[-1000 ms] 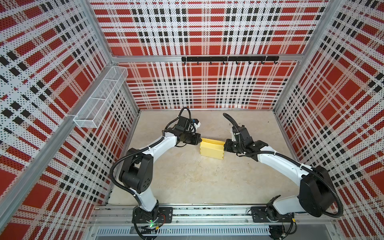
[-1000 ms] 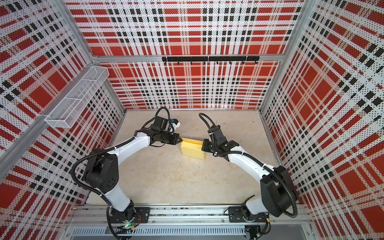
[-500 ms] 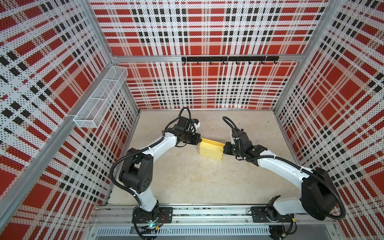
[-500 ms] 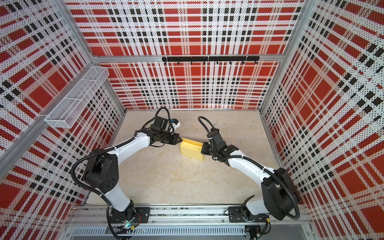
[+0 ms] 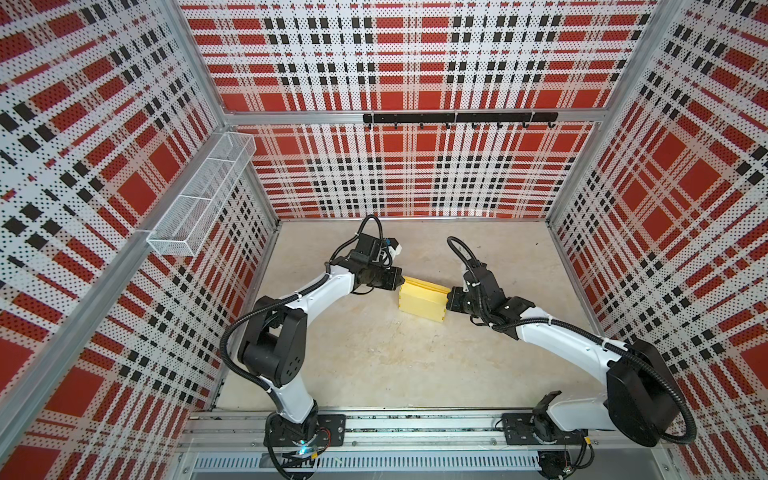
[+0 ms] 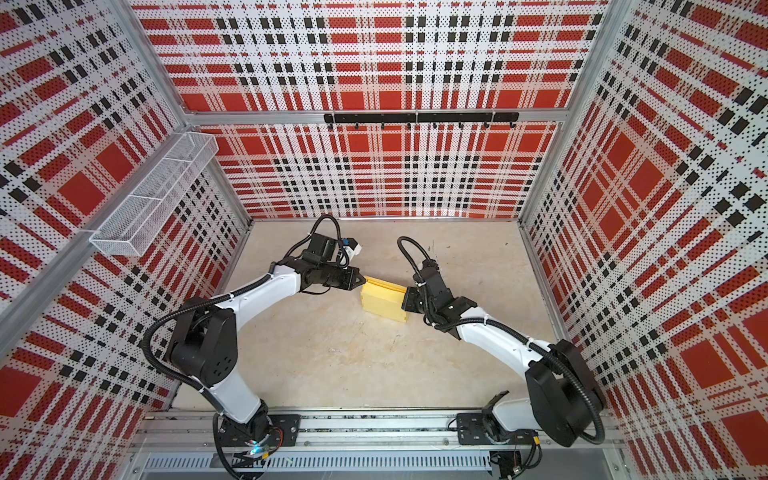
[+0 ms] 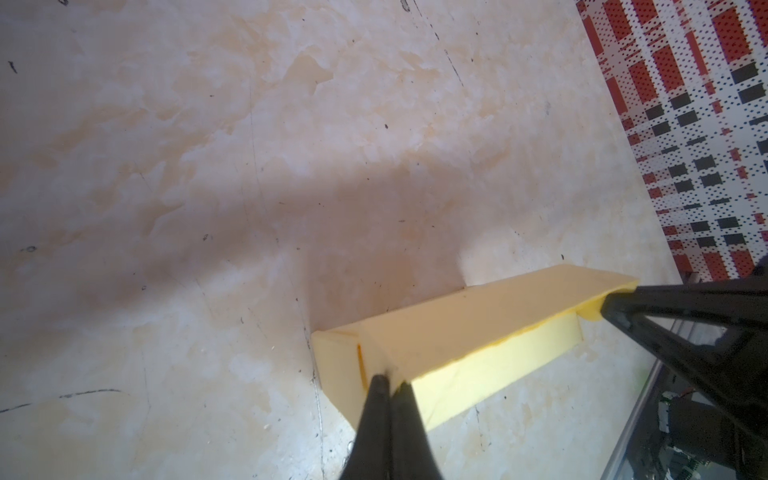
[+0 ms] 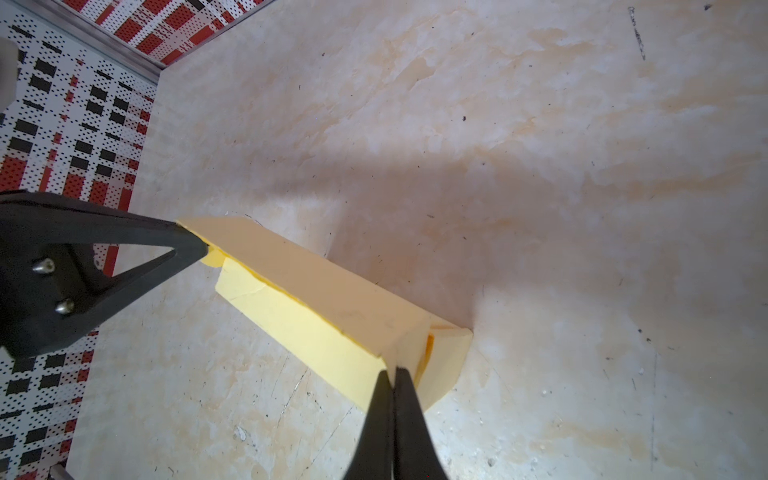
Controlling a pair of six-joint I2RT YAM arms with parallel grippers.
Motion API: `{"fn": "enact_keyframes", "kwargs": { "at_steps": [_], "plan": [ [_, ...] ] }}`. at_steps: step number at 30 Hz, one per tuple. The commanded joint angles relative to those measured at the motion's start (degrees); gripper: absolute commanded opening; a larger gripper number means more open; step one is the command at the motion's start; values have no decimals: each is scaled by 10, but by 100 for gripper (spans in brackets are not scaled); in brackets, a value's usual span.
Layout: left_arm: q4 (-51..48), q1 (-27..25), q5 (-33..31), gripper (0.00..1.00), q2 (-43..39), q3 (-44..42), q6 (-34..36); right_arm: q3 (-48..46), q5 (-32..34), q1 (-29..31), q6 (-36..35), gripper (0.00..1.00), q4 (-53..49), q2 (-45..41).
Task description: Fold the paper box
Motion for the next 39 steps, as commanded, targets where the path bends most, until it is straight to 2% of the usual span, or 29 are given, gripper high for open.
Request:
{"fn": "enact_keyframes", "kwargs": {
  "at_steps": [1, 6, 17, 32, 39],
  "plan": [
    [-19, -14, 1, 0, -1, -13, -7, 13, 2, 6, 46, 0, 50, -21],
    [-20, -13, 5, 0, 1, -10, -10, 4, 3, 6, 79, 0, 74, -25],
    [-20, -13, 1, 0, 3, -8, -7, -34, -15, 7, 15, 0, 55, -28],
    [-3, -15, -12, 0, -5, -37, 10, -66, 61, 45, -13, 0, 83, -33],
    [9, -15, -16, 0, -25, -59, 21, -91, 98, 68, 6, 0, 107, -35]
  ]
}}
